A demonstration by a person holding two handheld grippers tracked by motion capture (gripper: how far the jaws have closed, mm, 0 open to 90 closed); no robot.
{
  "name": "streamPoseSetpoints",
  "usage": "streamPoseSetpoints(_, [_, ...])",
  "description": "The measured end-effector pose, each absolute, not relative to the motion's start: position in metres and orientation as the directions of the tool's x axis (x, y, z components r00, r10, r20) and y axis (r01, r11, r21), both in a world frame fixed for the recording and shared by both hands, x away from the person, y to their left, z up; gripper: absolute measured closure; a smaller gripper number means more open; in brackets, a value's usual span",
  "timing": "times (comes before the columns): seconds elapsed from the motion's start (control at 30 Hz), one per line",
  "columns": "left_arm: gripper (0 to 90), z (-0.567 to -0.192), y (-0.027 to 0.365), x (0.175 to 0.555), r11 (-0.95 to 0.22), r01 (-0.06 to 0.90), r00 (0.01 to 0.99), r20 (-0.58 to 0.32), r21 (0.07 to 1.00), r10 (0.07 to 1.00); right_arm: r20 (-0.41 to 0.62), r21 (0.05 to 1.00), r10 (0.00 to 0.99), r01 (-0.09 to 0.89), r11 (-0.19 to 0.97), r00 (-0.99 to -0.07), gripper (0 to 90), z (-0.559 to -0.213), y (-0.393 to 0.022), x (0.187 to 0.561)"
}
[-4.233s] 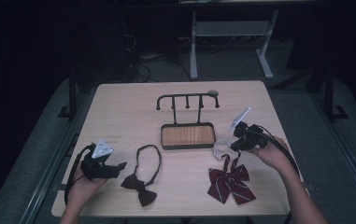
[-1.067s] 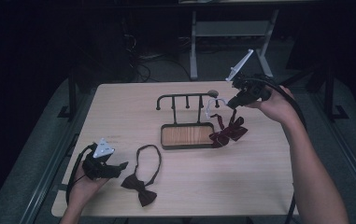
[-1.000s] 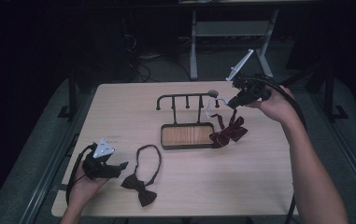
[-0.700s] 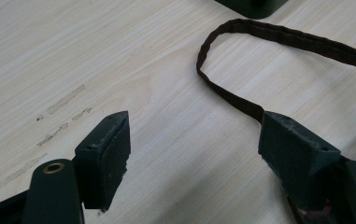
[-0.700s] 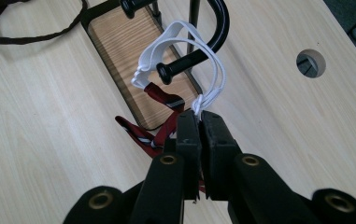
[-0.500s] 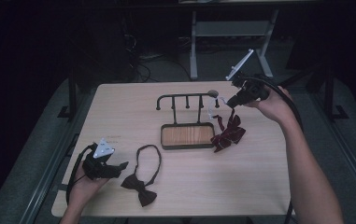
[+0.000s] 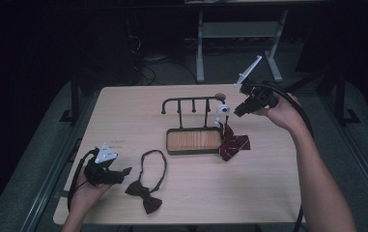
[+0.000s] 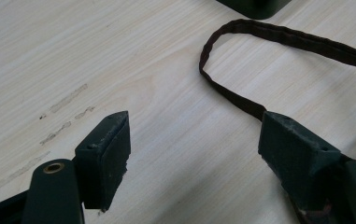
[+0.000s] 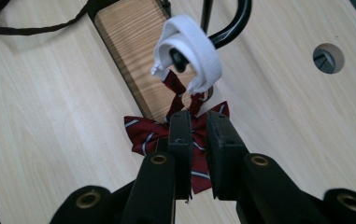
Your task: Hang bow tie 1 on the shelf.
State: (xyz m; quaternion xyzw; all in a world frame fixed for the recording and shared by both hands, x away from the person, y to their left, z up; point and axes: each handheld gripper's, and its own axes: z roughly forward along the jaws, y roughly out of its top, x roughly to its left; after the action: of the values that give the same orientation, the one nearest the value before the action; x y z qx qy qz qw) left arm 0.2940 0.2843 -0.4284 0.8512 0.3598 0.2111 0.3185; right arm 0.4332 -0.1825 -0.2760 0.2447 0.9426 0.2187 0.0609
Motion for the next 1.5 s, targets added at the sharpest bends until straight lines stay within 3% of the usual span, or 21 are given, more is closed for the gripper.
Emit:
streamPoseSetpoints(0.83, [25.7, -0.43, 0.283, 0.294, -0.54, 0.481, 0.655, 0.127, 0.691, 0.745, 0.064, 0.466, 0.448, 0.424, 0.777, -0.892, 73.9, -0.31, -0.195, 0.412])
streamPoseSetpoints(1.5, [25.7, -0.43, 0.283, 0.294, -0.535, 0.488, 0.652, 0.119, 0.69, 0.749, 0.104, 0.459, 0.442, 0.437, 0.774, -0.891, 62.3, -0.344, -0.202, 0.394])
